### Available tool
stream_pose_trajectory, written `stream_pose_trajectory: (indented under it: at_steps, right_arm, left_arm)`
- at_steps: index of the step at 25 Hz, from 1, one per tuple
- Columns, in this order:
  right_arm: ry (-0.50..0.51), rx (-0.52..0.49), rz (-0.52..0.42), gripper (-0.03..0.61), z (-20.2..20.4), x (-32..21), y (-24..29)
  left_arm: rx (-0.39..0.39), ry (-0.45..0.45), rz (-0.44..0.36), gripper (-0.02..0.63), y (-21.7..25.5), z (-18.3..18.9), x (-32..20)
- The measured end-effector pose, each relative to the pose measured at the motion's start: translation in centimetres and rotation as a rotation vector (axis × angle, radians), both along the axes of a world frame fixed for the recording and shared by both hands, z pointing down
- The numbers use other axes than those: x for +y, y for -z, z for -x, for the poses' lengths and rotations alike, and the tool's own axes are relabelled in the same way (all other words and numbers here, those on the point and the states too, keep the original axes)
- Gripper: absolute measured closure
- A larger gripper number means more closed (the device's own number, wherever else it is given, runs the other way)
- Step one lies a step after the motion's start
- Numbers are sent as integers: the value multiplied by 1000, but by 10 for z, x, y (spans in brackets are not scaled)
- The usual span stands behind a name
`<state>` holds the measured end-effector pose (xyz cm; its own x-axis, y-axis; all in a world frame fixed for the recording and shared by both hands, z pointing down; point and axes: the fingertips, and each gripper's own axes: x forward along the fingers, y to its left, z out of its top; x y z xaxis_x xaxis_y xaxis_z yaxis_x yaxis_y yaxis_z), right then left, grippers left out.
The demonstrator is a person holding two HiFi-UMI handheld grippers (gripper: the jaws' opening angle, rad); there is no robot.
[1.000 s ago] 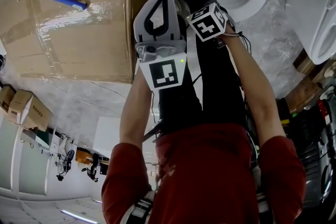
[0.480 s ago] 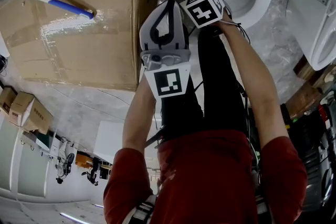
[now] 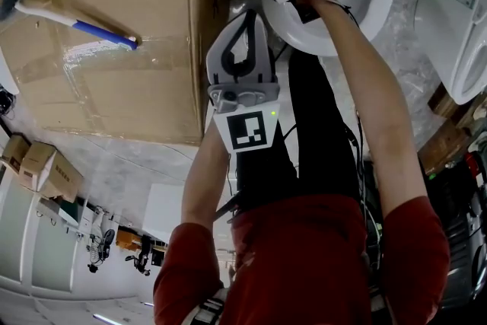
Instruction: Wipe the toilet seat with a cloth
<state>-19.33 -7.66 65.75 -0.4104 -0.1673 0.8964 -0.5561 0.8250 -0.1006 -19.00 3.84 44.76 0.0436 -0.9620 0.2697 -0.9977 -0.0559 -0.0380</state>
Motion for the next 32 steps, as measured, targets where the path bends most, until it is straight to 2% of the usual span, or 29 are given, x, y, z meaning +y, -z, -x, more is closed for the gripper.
stream_pose_trajectory:
  at_steps: [4, 8, 14, 27, 32]
  right_arm:
    - [-31, -1, -16, 492, 2, -30, 4]
    - [-77, 69, 38, 492, -19, -37, -5]
    - [-150, 46, 16, 492, -38, -62, -2]
    - [-278, 14, -92, 492, -119, -113, 12]
    - [-367, -10, -81, 492, -158, -124, 15]
  left_arm:
    - [4, -14, 5, 601, -1, -5, -7]
    - [2, -28, 16, 601, -5, -11, -12]
    - [1, -45, 25, 601, -9, -20, -22]
    - [13, -84, 25, 601, -10, -53, -43]
    - [12, -119, 36, 601, -12, -73, -46]
